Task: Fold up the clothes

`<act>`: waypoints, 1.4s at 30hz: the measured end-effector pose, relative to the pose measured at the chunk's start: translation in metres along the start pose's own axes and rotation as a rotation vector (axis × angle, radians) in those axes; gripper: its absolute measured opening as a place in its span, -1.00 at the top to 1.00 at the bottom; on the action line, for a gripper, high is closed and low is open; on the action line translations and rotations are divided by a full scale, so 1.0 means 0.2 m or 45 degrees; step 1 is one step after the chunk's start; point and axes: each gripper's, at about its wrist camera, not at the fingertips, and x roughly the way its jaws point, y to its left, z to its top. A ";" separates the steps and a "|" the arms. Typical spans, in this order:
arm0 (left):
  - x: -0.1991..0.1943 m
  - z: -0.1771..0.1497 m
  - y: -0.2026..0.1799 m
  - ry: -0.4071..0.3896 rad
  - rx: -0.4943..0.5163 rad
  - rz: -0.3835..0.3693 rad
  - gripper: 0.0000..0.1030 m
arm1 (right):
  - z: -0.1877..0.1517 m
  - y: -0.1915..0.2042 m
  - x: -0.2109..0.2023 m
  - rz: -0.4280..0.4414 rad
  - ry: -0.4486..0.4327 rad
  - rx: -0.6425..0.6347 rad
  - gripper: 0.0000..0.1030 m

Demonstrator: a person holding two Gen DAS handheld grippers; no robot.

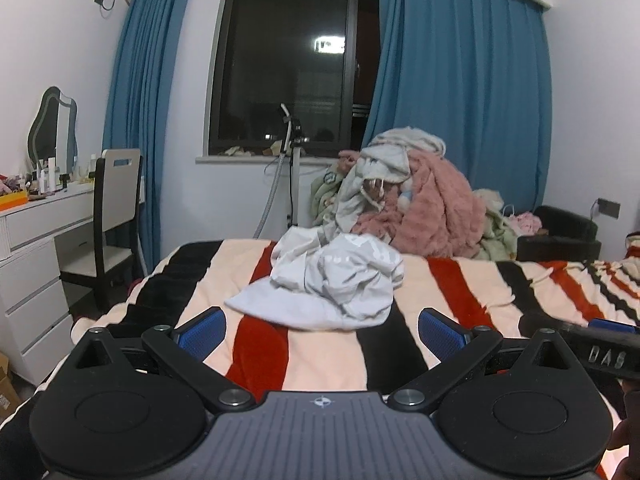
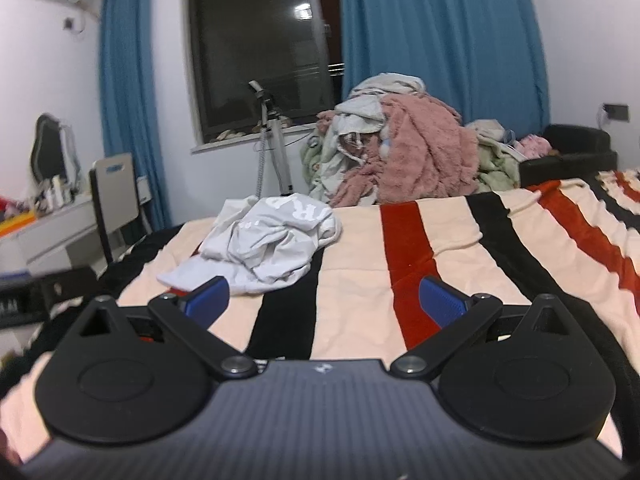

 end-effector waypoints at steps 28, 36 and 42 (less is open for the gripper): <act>1.51 -0.27 -0.20 0.396 0.394 -0.045 -0.67 | 0.02 -0.29 0.54 -0.046 -0.042 0.284 -0.99; 1.70 -0.27 -0.02 0.403 0.316 -0.042 0.93 | -0.18 -0.23 0.89 -0.059 0.015 0.216 -0.99; 1.48 -0.08 0.10 0.312 0.120 -0.109 0.96 | -0.25 -0.29 0.96 -0.130 0.017 0.250 -0.99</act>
